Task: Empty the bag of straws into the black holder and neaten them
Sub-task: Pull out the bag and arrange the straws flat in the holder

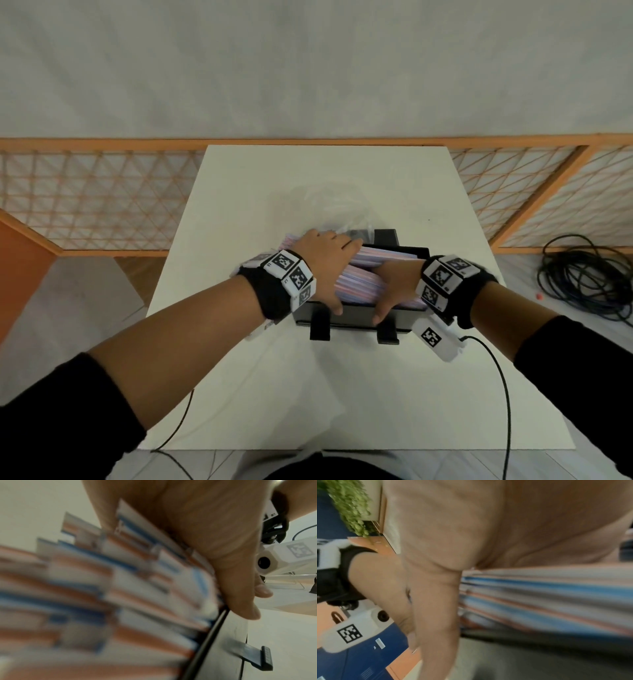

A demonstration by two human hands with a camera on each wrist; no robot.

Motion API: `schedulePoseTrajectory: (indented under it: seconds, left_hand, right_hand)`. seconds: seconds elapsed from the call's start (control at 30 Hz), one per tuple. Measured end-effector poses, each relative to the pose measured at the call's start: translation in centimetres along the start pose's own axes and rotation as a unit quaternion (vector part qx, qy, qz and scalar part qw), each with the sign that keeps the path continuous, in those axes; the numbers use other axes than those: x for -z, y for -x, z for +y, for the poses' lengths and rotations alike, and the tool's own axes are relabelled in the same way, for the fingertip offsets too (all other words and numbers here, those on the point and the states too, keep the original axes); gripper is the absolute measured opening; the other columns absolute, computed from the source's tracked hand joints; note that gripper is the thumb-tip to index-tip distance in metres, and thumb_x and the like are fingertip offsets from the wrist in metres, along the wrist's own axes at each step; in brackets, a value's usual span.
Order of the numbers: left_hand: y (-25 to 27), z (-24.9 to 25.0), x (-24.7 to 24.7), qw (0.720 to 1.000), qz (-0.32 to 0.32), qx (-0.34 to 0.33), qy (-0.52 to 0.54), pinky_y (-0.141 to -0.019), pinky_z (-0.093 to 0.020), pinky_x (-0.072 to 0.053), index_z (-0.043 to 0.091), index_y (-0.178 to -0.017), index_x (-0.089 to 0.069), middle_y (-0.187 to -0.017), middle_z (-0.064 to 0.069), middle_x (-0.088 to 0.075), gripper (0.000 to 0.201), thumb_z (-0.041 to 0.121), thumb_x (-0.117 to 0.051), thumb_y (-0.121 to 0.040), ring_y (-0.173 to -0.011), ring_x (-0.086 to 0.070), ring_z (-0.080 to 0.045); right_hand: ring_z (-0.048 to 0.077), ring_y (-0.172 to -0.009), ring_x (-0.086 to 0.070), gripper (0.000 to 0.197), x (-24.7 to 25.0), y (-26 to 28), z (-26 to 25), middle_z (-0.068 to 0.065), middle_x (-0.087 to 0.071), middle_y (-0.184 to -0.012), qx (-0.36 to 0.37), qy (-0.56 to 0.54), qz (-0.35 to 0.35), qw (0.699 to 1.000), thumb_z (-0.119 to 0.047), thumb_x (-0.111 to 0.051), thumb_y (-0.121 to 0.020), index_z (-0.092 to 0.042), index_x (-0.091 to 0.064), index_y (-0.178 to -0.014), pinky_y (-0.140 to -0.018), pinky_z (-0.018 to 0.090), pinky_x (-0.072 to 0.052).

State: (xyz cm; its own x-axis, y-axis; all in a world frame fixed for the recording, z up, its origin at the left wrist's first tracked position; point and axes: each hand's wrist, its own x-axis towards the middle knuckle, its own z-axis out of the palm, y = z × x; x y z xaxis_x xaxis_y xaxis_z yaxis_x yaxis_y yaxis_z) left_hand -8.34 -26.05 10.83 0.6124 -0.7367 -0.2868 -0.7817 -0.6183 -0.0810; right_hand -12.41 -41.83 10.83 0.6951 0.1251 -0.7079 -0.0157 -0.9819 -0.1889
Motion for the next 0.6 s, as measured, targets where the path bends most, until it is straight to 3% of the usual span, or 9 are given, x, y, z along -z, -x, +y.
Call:
schedulePoseTrajectory:
  seconds: [0.13, 0.27, 0.43, 0.6]
  left_hand:
    - [0.0, -0.5, 0.1, 0.999, 0.012, -0.001, 0.046, -0.106, -0.042, -0.033, 0.02, -0.145, -0.022, -0.142, -0.001, -0.041, 0.111, 0.067, -0.072, -0.058, -0.127, -0.042, -0.023]
    - [-0.1, -0.7, 0.1, 0.997, 0.017, -0.002, 0.072, -0.107, -0.041, -0.032, 0.021, -0.143, -0.025, -0.14, -0.001, -0.042, 0.107, 0.066, -0.072, -0.059, -0.126, -0.042, -0.023]
    - [-0.1, -0.7, 0.3, 0.996, 0.023, -0.005, 0.082, -0.105, -0.041, -0.033, 0.02, -0.142, -0.028, -0.139, -0.002, -0.044, 0.099, 0.062, -0.07, -0.064, -0.123, -0.044, -0.024]
    - [0.0, -1.0, 0.8, 0.999, 0.01, -0.005, 0.046, -0.102, -0.04, -0.033, 0.02, -0.14, -0.031, -0.132, -0.002, -0.048, 0.086, 0.054, -0.067, -0.069, -0.118, -0.047, -0.024]
  right_hand:
    - [0.02, -0.113, -0.056, 0.071, 0.7, 0.7, 0.6, 0.002, -0.06, -0.124, 0.025, 0.002, 0.042, 0.999, -0.036, -0.078, -0.067, -0.02, -0.048, -0.13, -0.095, 0.025, -0.04]
    - [0.02, -0.094, -0.057, 0.055, 1.4, 1.3, 1.4, 0.004, -0.064, -0.113, 0.023, 0.014, 0.07, 0.997, -0.037, -0.077, -0.067, -0.021, -0.058, -0.116, -0.083, 0.026, -0.042]
    - [0.022, -0.084, -0.054, 0.047, 1.5, 2.1, 2.4, 0.005, -0.064, -0.099, 0.038, 0.012, 0.128, 0.991, -0.033, -0.074, -0.067, -0.017, -0.06, -0.109, -0.078, 0.029, -0.045]
    - [0.018, -0.089, -0.054, 0.05, 0.1, 2.7, 4.0, 0.0, -0.062, -0.104, 0.063, -0.068, 0.195, 0.976, -0.029, -0.072, -0.071, -0.022, -0.055, -0.118, -0.081, 0.026, -0.043]
